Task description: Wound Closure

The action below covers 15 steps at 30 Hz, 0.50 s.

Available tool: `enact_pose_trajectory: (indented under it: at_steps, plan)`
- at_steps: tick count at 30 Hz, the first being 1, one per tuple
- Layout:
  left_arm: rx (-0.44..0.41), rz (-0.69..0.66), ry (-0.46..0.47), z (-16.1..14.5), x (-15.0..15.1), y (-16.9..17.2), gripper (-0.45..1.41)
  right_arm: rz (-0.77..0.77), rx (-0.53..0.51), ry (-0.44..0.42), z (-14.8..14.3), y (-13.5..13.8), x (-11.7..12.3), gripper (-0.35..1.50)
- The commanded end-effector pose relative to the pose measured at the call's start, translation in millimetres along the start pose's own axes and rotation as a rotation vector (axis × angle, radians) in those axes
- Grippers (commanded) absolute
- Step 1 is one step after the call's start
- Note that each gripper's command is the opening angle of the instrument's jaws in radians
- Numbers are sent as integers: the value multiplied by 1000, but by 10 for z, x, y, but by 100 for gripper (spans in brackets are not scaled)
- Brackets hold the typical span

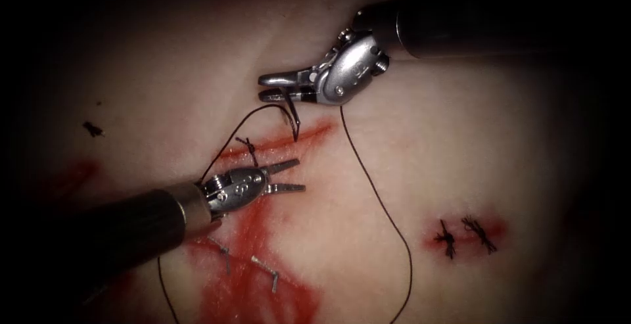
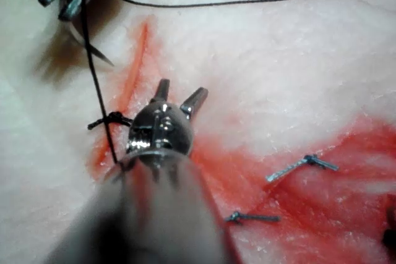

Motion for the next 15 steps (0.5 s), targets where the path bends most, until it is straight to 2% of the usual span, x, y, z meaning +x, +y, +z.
enact_pose_trajectory:
  at_steps: [1,5,7,15]
  plan:
    - [-3,1,1,7,-2,0,37,-13,3,3,4,-6,-8,-35]
    - [-7,3,-1,7,-2,1,36,-43,1,7,3,-10,-11,-35]
    - [-8,4,-1,7,-2,1,36,-115,-7,27,2,-12,-12,-35]
    - [-9,5,-4,6,-3,2,32,-117,-39,47,-1,-12,-13,-35]
